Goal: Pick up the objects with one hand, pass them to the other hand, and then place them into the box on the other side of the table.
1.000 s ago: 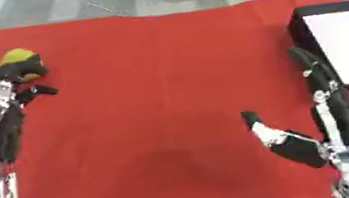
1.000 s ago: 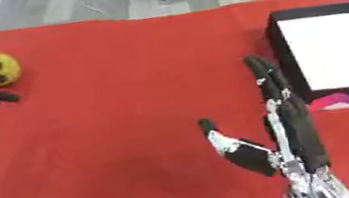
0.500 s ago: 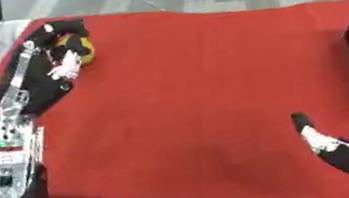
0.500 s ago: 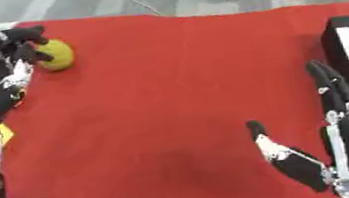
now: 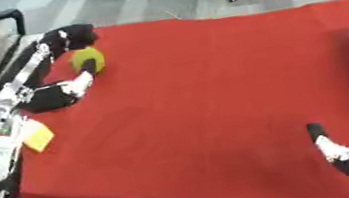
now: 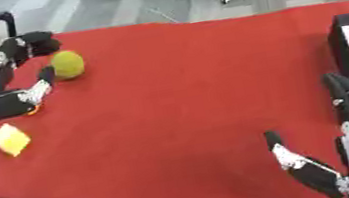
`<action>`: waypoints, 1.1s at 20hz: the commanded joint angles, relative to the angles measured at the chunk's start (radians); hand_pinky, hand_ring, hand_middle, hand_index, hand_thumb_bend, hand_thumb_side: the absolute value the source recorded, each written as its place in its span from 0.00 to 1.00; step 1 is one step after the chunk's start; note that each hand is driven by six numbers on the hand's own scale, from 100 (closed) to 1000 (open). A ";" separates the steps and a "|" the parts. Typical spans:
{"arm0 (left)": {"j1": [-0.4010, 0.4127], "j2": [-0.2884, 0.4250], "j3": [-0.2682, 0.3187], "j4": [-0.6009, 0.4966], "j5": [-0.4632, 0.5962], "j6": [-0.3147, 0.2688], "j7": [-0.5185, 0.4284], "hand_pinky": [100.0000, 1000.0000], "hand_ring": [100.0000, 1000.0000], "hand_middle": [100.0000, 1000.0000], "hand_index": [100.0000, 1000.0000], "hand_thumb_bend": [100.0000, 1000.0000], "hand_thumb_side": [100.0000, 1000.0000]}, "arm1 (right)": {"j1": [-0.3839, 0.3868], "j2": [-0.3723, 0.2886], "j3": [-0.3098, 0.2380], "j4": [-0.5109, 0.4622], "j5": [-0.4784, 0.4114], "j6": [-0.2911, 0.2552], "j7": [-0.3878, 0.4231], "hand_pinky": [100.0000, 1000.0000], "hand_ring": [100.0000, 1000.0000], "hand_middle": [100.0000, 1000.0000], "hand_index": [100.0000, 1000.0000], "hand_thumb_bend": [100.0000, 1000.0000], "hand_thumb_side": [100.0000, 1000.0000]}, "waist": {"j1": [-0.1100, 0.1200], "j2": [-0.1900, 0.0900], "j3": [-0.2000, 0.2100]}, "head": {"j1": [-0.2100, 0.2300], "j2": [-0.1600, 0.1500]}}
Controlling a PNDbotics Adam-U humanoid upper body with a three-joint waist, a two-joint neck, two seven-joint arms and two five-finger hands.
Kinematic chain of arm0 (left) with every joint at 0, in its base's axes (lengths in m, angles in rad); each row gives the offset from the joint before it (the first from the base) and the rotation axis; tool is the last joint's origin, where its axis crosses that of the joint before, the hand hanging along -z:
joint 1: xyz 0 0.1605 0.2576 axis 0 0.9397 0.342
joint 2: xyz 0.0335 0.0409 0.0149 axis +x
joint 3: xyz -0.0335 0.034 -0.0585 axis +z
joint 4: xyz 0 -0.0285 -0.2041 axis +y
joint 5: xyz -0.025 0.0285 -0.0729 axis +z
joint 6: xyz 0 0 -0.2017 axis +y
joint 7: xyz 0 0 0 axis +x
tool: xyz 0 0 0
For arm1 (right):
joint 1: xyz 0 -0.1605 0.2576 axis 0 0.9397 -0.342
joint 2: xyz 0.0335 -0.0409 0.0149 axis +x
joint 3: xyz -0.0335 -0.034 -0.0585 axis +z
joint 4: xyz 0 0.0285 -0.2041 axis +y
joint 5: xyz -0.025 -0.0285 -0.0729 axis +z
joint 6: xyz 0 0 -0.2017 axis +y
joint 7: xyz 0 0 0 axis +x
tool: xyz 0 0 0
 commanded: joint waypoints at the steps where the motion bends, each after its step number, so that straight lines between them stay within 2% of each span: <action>1: -0.027 0.107 -0.027 0.062 -0.047 0.015 -0.046 0.90 0.73 0.75 0.92 0.27 0.36 | -0.005 -0.016 -0.009 -0.007 0.006 0.001 -0.005 0.87 1.00 0.93 1.00 0.44 0.44 | -0.001 -0.017 -0.001 | 0.001 -0.003; 4: -0.043 0.178 -0.054 0.133 -0.090 0.045 -0.089 0.89 0.73 0.75 0.91 0.35 0.40 | -0.005 -0.015 -0.009 -0.008 0.005 0.002 -0.005 0.87 1.00 0.93 1.00 0.44 0.44 | -0.003 -0.017 -0.004 | 0.003 -0.003; 6: -0.053 0.225 -0.064 0.180 -0.119 0.043 -0.118 0.87 0.74 0.75 0.91 0.36 0.40 | -0.005 -0.012 -0.009 -0.008 0.004 0.002 -0.006 0.87 1.00 0.93 1.00 0.44 0.44 | -0.006 -0.017 -0.006 | 0.008 -0.003; 12: -0.093 0.367 -0.082 0.321 -0.206 -0.031 -0.186 0.87 0.75 0.75 0.91 0.38 0.41 | -0.007 -0.004 -0.006 -0.010 0.001 0.000 -0.001 0.88 1.00 0.93 1.00 0.44 0.45 | -0.018 -0.018 -0.014 | 0.024 -0.003; 15: -0.095 0.439 -0.109 0.394 -0.251 -0.076 -0.158 0.87 0.75 0.76 0.91 0.42 0.42 | -0.010 -0.002 -0.005 -0.014 0.000 0.001 0.002 0.88 1.00 0.93 1.00 0.44 0.45 | -0.023 -0.018 -0.021 | 0.033 -0.003; 20: -0.091 0.564 -0.169 0.519 -0.328 -0.153 -0.083 0.88 0.77 0.78 0.93 0.59 0.47 | -0.013 0.002 0.000 -0.018 -0.005 -0.001 0.010 0.88 1.00 0.93 1.00 0.44 0.45 | -0.030 -0.019 -0.033 | 0.048 -0.003; 22: -0.094 0.592 -0.191 0.569 -0.358 -0.184 -0.052 0.89 0.78 0.79 0.93 0.63 0.48 | -0.015 0.003 0.001 -0.021 -0.006 -0.001 0.013 0.88 1.00 0.93 1.00 0.44 0.45 | -0.031 -0.020 -0.038 | 0.053 -0.003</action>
